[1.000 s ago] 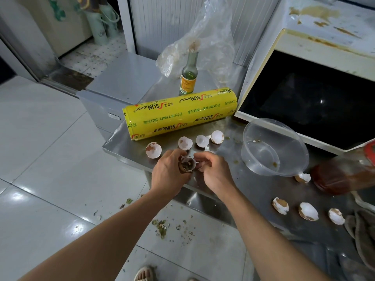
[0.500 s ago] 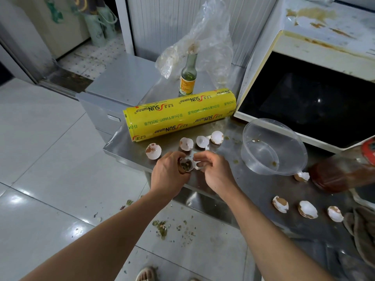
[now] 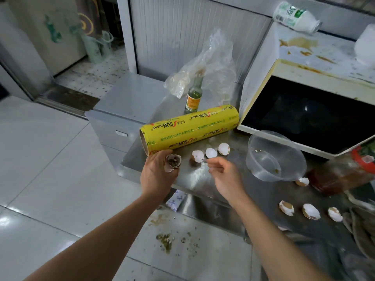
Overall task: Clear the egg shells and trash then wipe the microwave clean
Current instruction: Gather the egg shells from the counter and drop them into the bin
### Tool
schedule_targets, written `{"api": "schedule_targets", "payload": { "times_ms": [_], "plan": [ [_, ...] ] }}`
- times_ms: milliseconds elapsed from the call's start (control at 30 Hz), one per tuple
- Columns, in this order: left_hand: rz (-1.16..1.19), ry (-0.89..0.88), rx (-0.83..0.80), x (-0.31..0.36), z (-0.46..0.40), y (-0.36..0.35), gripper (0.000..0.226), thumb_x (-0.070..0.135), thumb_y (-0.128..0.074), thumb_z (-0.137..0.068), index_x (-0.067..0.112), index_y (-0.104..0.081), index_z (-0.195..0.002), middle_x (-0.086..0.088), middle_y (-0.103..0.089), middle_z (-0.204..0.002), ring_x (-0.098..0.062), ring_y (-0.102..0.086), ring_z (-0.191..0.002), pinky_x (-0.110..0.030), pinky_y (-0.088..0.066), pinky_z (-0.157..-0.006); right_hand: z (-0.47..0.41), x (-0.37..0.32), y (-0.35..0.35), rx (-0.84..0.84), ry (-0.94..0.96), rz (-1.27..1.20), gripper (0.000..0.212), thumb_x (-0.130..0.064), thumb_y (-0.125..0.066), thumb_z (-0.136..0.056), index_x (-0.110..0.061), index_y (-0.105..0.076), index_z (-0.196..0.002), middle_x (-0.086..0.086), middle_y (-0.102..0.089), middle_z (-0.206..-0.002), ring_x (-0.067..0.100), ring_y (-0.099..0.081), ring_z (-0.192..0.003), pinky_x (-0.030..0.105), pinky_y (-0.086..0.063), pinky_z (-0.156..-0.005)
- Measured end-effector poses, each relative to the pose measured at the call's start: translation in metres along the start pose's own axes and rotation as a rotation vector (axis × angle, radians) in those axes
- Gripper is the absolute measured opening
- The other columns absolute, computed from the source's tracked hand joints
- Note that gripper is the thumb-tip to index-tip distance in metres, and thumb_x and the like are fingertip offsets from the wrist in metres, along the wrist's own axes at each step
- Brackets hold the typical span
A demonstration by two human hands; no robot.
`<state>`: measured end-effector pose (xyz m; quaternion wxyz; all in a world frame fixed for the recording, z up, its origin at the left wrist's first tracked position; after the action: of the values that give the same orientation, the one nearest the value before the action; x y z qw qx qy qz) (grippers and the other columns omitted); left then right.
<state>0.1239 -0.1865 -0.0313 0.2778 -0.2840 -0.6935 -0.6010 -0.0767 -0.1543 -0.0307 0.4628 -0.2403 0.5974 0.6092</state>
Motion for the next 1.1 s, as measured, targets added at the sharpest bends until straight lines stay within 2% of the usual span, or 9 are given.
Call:
{"api": "schedule_targets", "payload": {
  "times_ms": [167,300,400,500,567,633,733,933,1100],
  "plan": [
    [0.023,0.102,-0.047,-0.015,0.001,-0.014,0.042,0.02,-0.075,-0.072,0.021,-0.061,-0.112,-0.004,-0.066,-0.108,-0.024,-0.06,-0.1,-0.038,-0.052,-0.08,-0.002,0.011,0.003,0.049,-0.022,-0.003,0.03,0.004,-0.053,-0.085,-0.023,-0.062,-0.093,-0.006,-0.064,-0.091,0.008,-0.06,-0.087,0.021,-0.046,-0.086],
    [0.005,0.15,-0.058,-0.025,0.001,-0.016,0.04,0.022,-0.074,-0.074,0.02,-0.059,-0.112,-0.008,-0.067,-0.105,-0.027,-0.061,-0.096,-0.038,-0.052,-0.079,-0.007,0.017,0.001,0.055,-0.04,0.009,0.028,0.002,-0.053,-0.084,-0.024,-0.061,-0.093,-0.005,-0.064,-0.094,0.008,-0.059,-0.087,0.02,-0.045,-0.085],
    [-0.033,0.157,-0.101,-0.024,-0.001,-0.018,0.052,0.022,-0.076,-0.072,0.02,-0.055,-0.119,-0.007,-0.063,-0.114,-0.026,-0.057,-0.106,-0.035,-0.047,-0.085,-0.014,0.013,-0.002,0.081,-0.023,0.051,0.028,-0.001,-0.056,-0.081,-0.02,-0.062,-0.101,-0.001,-0.064,-0.101,0.011,-0.058,-0.087,0.022,-0.045,-0.082],
    [-0.084,0.16,-0.121,-0.02,-0.003,-0.02,0.061,0.026,-0.077,-0.072,0.023,-0.051,-0.127,-0.003,-0.058,-0.123,-0.024,-0.05,-0.116,-0.034,-0.043,-0.09,-0.021,0.006,0.0,0.128,0.017,0.146,0.039,-0.004,-0.063,-0.079,-0.018,-0.059,-0.115,-0.004,-0.054,-0.109,0.009,-0.051,-0.091,0.012,-0.034,-0.078],
    [-0.1,0.142,-0.111,-0.017,-0.005,-0.022,0.052,0.025,-0.075,-0.075,0.024,-0.056,-0.123,-0.002,-0.059,-0.121,-0.022,-0.05,-0.114,-0.032,-0.043,-0.088,-0.026,0.004,0.006,0.164,0.051,0.21,0.043,-0.003,-0.066,-0.078,-0.018,-0.057,-0.117,-0.003,-0.049,-0.112,0.011,-0.05,-0.096,0.013,-0.033,-0.081],
    [-0.122,0.11,-0.107,-0.016,-0.006,-0.025,0.042,0.022,-0.074,-0.075,0.022,-0.062,-0.116,-0.001,-0.062,-0.117,-0.02,-0.052,-0.11,-0.029,-0.042,-0.086,-0.033,0.005,0.009,0.177,0.06,0.252,0.044,-0.003,-0.067,-0.077,-0.018,-0.056,-0.117,0.0,-0.048,-0.115,0.018,-0.05,-0.104,0.022,-0.038,-0.09],
    [-0.133,0.089,-0.11,-0.017,-0.006,-0.029,0.042,0.022,-0.074,-0.075,0.02,-0.063,-0.115,-0.001,-0.063,-0.115,-0.02,-0.052,-0.108,-0.027,-0.041,-0.087,-0.041,0.01,0.011,0.164,0.06,0.3,0.045,-0.004,-0.068,-0.075,-0.016,-0.057,-0.116,0.003,-0.051,-0.117,0.023,-0.05,-0.109,0.029,-0.039,-0.094],
    [-0.108,0.077,-0.088,-0.013,-0.011,-0.03,0.042,0.02,-0.076,-0.072,0.017,-0.065,-0.112,-0.002,-0.065,-0.113,-0.02,-0.052,-0.108,-0.021,-0.035,-0.085,-0.043,0.013,0.003,0.138,0.086,0.297,0.041,-0.003,-0.066,-0.076,-0.016,-0.058,-0.114,0.004,-0.052,-0.114,0.021,-0.051,-0.104,0.017,-0.031,-0.083],
    [-0.078,0.079,-0.091,-0.009,-0.013,-0.039,0.035,0.02,-0.078,-0.071,0.016,-0.067,-0.104,0.0,-0.065,-0.107,-0.019,-0.053,-0.105,-0.02,-0.033,-0.083,-0.042,0.011,0.004,0.126,0.101,0.274,0.036,-0.008,-0.067,-0.078,-0.019,-0.059,-0.112,0.0,-0.051,-0.111,0.017,-0.051,-0.101,0.02,-0.036,-0.083]
  ]
}}
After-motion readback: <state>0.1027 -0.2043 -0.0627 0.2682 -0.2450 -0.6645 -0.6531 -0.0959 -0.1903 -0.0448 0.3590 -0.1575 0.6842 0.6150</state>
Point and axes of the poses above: each hand's wrist, its own z-axis away from the middle knuckle, its own y-axis out of the back of the hand, x = y × z, the point moved 8 cm from there along -z, towards the middle knuckle
